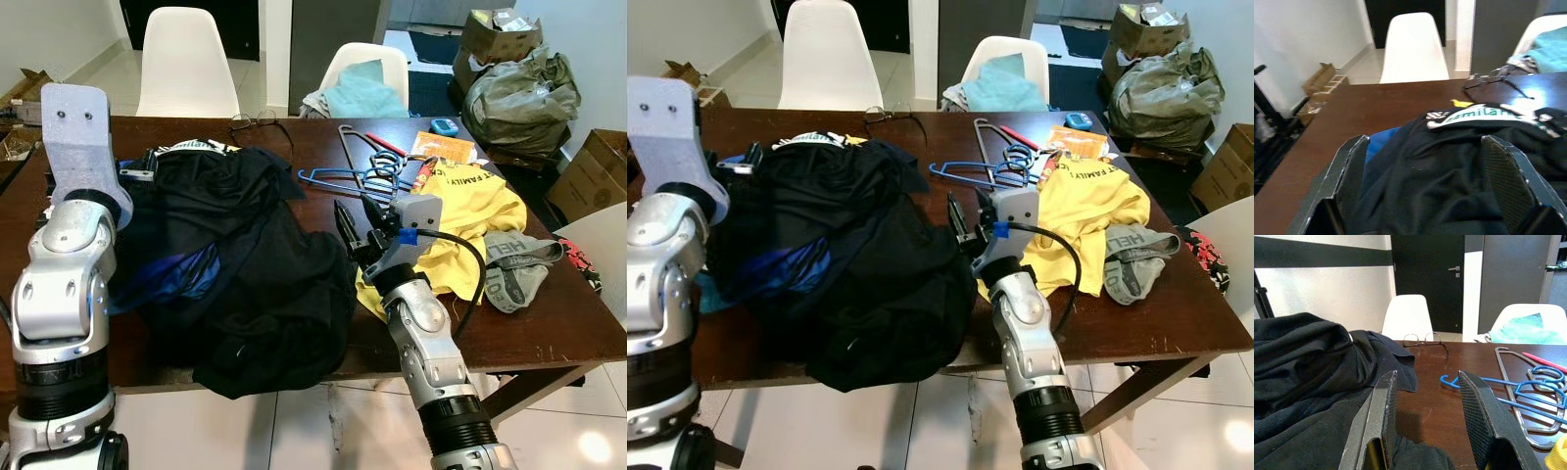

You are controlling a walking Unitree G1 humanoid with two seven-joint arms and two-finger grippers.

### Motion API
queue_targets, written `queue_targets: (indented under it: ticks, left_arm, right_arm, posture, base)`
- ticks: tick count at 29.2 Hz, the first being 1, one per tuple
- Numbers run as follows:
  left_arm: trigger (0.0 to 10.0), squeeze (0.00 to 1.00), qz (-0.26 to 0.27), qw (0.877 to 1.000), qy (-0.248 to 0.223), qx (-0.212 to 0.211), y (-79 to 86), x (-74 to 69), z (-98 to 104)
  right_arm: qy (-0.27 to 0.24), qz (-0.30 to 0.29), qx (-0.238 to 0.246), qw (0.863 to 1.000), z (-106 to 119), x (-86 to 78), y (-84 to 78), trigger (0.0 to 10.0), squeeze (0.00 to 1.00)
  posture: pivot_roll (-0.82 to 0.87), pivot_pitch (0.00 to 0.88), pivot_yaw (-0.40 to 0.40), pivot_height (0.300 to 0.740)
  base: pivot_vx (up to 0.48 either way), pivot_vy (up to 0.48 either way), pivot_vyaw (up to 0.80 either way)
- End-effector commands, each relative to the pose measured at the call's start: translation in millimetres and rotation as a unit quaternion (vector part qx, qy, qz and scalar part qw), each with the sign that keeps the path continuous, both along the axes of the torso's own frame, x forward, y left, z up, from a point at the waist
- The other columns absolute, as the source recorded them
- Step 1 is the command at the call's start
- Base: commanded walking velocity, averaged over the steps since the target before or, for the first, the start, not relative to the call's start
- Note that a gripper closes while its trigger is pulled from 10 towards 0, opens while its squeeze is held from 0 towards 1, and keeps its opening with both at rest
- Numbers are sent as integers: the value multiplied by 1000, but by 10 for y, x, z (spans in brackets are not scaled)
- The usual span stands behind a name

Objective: Hang hanger

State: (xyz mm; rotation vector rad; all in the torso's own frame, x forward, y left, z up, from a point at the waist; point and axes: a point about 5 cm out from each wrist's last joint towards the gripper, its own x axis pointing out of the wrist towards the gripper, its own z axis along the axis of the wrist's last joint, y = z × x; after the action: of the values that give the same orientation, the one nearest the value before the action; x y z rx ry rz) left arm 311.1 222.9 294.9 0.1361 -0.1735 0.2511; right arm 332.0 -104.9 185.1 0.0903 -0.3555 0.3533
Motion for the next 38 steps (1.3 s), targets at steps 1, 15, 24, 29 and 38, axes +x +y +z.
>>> queue_targets:
  ticks: [1, 15, 24, 29, 38]
  left_arm:
    - [10000, 1000, -3, 1000, 16, -11, 57, 26, -12]
    - [10000, 0, -93, 995, 42, -14, 319, 426, -158]
    - [10000, 0, -165, 984, 68, -9, 166, 556, -193]
    - [10000, 0, -183, 980, 75, -7, 164, 635, -190]
    - [10000, 0, -196, 971, 124, -55, 247, 767, -283]
  right_arm:
    - [6, 1, 3, 1000, -31, -6, -10, 10000, 0]
    - [4, 14, 3, 1000, -20, -5, 54, 10000, 0]
    - [4, 15, 0, 1000, -15, -9, 36, 10000, 0]
    - [4, 16, -1, 1000, 0, 4, 39, 10000, 0]
    - [5, 22, -4, 1000, 16, 21, 44, 10000, 0]
  posture:
    - [42, 103, -45, 740]
    - [27, 91, -65, 740]
    - [20, 98, -74, 740]
    - [16, 113, -83, 740]
    - [10, 121, -90, 740]
  base:
    - [0, 0, 0]
    - [0, 0, 0]
    - [0, 0, 0]
    - [0, 0, 0]
    - [0, 0, 0]
